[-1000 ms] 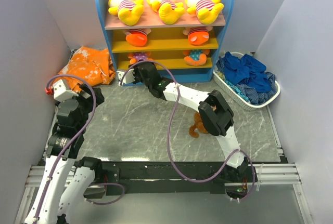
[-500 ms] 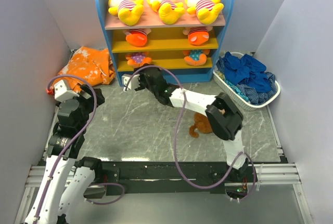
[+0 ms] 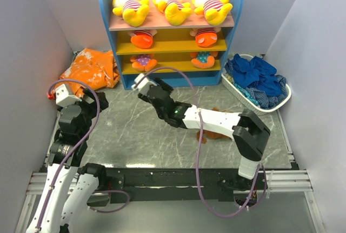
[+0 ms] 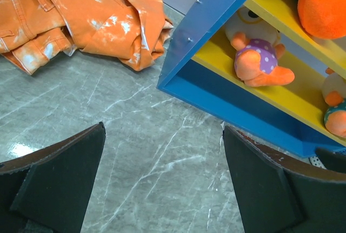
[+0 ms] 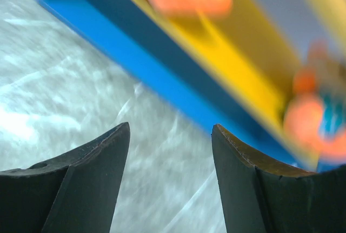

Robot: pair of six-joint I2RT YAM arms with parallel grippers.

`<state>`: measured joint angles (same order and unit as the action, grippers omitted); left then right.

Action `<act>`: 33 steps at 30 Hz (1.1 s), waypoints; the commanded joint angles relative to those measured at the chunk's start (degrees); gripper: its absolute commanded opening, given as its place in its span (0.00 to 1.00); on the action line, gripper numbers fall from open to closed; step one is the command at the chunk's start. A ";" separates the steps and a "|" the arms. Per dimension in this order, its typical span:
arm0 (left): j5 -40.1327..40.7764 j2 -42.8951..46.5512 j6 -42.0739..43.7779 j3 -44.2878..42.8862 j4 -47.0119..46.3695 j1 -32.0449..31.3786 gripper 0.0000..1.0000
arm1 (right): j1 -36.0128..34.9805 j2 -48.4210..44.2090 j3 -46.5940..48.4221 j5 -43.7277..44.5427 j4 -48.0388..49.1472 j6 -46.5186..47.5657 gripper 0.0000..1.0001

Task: Place and organize the stuffed toys onto the shelf

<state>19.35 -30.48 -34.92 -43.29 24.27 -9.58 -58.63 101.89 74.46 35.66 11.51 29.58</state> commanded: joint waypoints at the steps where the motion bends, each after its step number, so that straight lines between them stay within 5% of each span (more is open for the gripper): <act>1: -1.25 0.69 1.25 0.48 -2.65 -0.08 0.96 | 1.50 -6.08 -1.42 12.94 -18.95 -29.79 0.69; 5: -2.13 0.60 1.25 0.57 -3.00 -0.08 0.96 | 5.36 -7.84 -0.01 8.92 -41.94 -45.73 0.69; 14: -2.74 0.77 1.25 0.84 -2.91 -0.08 0.97 | 12.40 -9.51 -3.79 2.41 -62.54 -55.69 0.65; 26: -4.06 0.60 1.08 0.92 -3.09 -0.08 0.96 | 12.84 -20.41 -9.93 -3.93 -67.93 -60.78 0.64; 33: -4.68 0.69 0.99 1.01 -3.18 -0.08 0.97 | 13.10 -20.15 -14.33 -6.74 -62.84 -59.82 0.65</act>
<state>15.92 -30.39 -34.87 -42.41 23.40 -9.58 -45.87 81.76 61.95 30.63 -54.13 -29.19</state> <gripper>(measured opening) 0.966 0.643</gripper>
